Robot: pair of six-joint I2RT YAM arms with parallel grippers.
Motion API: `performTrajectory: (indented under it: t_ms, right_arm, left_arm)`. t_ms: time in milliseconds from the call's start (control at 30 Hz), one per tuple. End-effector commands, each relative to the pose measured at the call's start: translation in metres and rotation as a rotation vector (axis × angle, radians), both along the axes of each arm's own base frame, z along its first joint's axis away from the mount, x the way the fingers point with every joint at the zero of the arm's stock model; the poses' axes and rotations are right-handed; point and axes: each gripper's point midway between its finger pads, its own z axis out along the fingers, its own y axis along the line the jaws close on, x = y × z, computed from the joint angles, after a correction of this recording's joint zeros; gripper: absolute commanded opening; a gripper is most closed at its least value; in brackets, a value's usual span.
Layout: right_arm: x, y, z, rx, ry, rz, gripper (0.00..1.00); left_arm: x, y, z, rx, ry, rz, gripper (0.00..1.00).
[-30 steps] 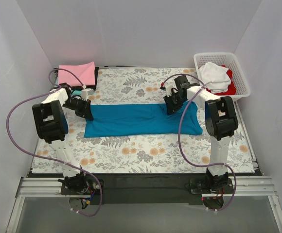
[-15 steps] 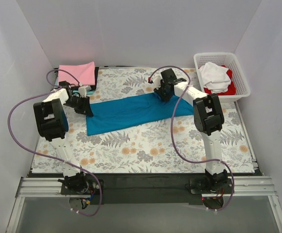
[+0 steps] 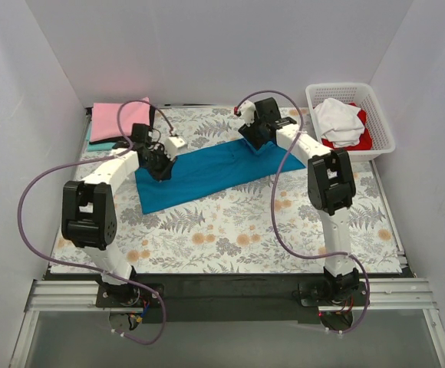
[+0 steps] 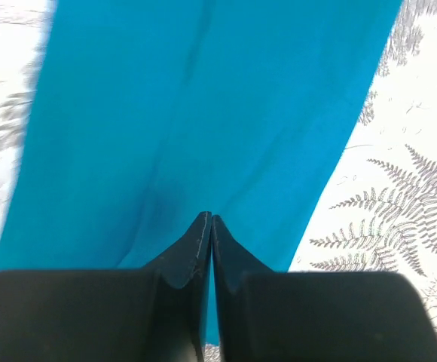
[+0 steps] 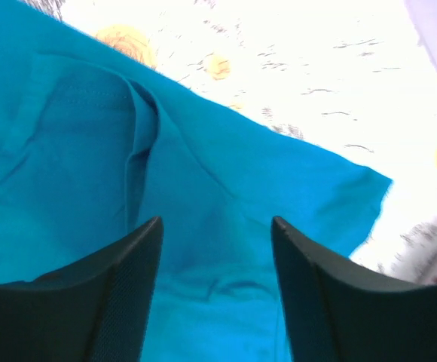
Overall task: Fold and stack the t-shirts
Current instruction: Fold the tshirt
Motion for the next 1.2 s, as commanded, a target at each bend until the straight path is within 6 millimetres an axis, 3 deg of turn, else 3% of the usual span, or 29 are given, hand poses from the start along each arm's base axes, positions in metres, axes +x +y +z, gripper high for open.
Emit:
performTrajectory:
  t_ms: [0, 133, 233, 300, 400, 467, 500, 567, 600, 667, 700, 733, 800, 867, 967, 1067, 1100, 1167]
  right_arm:
    - [-0.003, 0.004, 0.099, 0.113, -0.155, -0.011, 0.71]
    - [-0.023, -0.003, 0.114, 0.127, -0.133, -0.018, 0.77]
    - [-0.043, -0.011, 0.116, 0.129, -0.097, -0.027, 0.8]
    - [-0.057, -0.018, 0.117, 0.138, -0.072, -0.031, 0.8]
    - [-0.076, -0.033, 0.113, 0.133, -0.024, -0.052, 0.8]
    - [-0.087, -0.043, 0.113, 0.142, 0.003, -0.054, 0.8]
    - [-0.093, -0.05, 0.105, 0.137, 0.028, -0.061, 0.8]
    - [-0.101, -0.061, 0.104, 0.126, 0.041, -0.072, 0.8]
    - [-0.105, -0.069, 0.099, 0.118, 0.057, -0.08, 0.8]
    - [-0.11, -0.075, 0.101, 0.116, 0.06, -0.085, 0.8]
    - [-0.111, -0.081, 0.098, 0.104, 0.069, -0.089, 0.8]
    - [-0.113, -0.083, 0.095, 0.097, 0.075, -0.092, 0.8]
    - [-0.114, -0.088, 0.092, 0.081, 0.088, -0.103, 0.8]
    - [-0.115, -0.091, 0.085, 0.074, 0.113, -0.109, 0.78]
    - [-0.121, -0.091, 0.07, 0.072, 0.166, -0.118, 0.75]
    - [-0.127, -0.081, 0.051, 0.117, 0.24, -0.113, 0.63]
    - [-0.13, -0.074, 0.045, 0.144, 0.272, -0.096, 0.5]
    - [-0.133, -0.067, 0.028, 0.152, 0.325, -0.09, 0.36]
  left_arm:
    - [-0.003, 0.001, -0.034, 0.19, -0.009, -0.058, 0.0]
    - [-0.016, -0.001, -0.063, 0.323, 0.04, -0.119, 0.0]
    - [-0.041, 0.002, -0.087, 0.401, 0.12, -0.166, 0.0]
    - [-0.069, 0.006, -0.103, 0.438, 0.193, -0.204, 0.0]
    - [-0.104, 0.001, -0.109, 0.467, 0.241, -0.258, 0.0]
    - [-0.14, -0.003, -0.109, 0.472, 0.287, -0.276, 0.0]
    - [-0.164, -0.015, -0.112, 0.485, 0.305, -0.329, 0.0]
    - [-0.193, -0.041, -0.098, 0.454, 0.347, -0.302, 0.0]
    - [-0.217, -0.07, -0.092, 0.456, 0.344, -0.394, 0.0]
    - [-0.242, -0.115, -0.072, 0.416, 0.359, -0.406, 0.0]
    - [-0.267, -0.14, -0.07, 0.425, 0.357, -0.49, 0.0]
    - [-0.265, -0.175, -0.05, 0.366, 0.314, -0.518, 0.0]
    - [-0.279, -0.206, -0.041, 0.332, 0.343, -0.551, 0.0]
    - [-0.271, -0.235, -0.017, 0.248, 0.322, -0.559, 0.0]
    - [-0.255, -0.245, 0.005, 0.172, 0.246, -0.551, 0.0]
    - [-0.238, -0.239, 0.032, 0.041, 0.239, -0.515, 0.0]
    - [-0.223, -0.228, 0.034, 0.009, 0.25, -0.461, 0.0]
    - [-0.212, -0.224, 0.059, -0.111, 0.242, -0.422, 0.0]
